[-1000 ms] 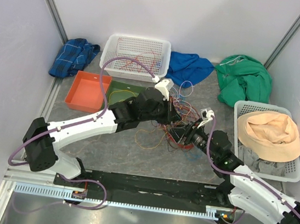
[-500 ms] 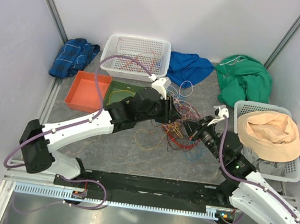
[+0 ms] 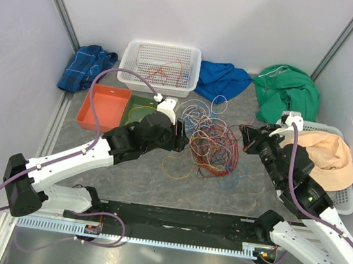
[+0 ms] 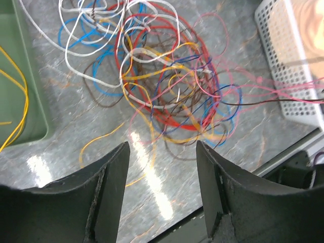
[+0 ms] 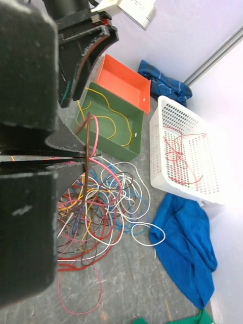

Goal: Untangle the cables

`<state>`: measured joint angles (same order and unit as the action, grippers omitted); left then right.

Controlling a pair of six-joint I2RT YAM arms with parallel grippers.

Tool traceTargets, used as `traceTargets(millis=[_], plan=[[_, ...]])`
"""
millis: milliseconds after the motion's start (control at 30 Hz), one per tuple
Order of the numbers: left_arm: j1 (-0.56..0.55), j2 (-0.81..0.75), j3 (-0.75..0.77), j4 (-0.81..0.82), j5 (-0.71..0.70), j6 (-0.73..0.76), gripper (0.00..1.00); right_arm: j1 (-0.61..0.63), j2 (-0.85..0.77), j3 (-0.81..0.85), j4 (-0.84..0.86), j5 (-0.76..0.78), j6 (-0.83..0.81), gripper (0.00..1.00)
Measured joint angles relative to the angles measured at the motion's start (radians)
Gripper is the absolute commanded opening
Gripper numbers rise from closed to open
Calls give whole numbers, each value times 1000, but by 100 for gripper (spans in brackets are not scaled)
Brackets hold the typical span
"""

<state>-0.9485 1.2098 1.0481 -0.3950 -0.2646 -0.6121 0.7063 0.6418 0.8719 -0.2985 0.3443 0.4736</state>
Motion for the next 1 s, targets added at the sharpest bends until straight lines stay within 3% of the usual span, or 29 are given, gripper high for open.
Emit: traceTargets(millis=[167,333,500,867,967,1000], plan=[[0,-90,-116,138,44,42,60,0,29,39,-44,0,4,0],[0,-190,-322,528,179,106,58,-1,41,41,-71,-22,26,0],[0,-140,-352,732,267,165,58,-1,49,41,-83,-55,45,0],[-2,11,-340,913,364,229,55,-1,53,42,-84,-108,55,0],[-3,68,-311,930,380,237,49,-1,53,42,-84,-119,55,0],[-3,86,-300,934,381,239,37,-1,53,42,-84,-122,55,0]])
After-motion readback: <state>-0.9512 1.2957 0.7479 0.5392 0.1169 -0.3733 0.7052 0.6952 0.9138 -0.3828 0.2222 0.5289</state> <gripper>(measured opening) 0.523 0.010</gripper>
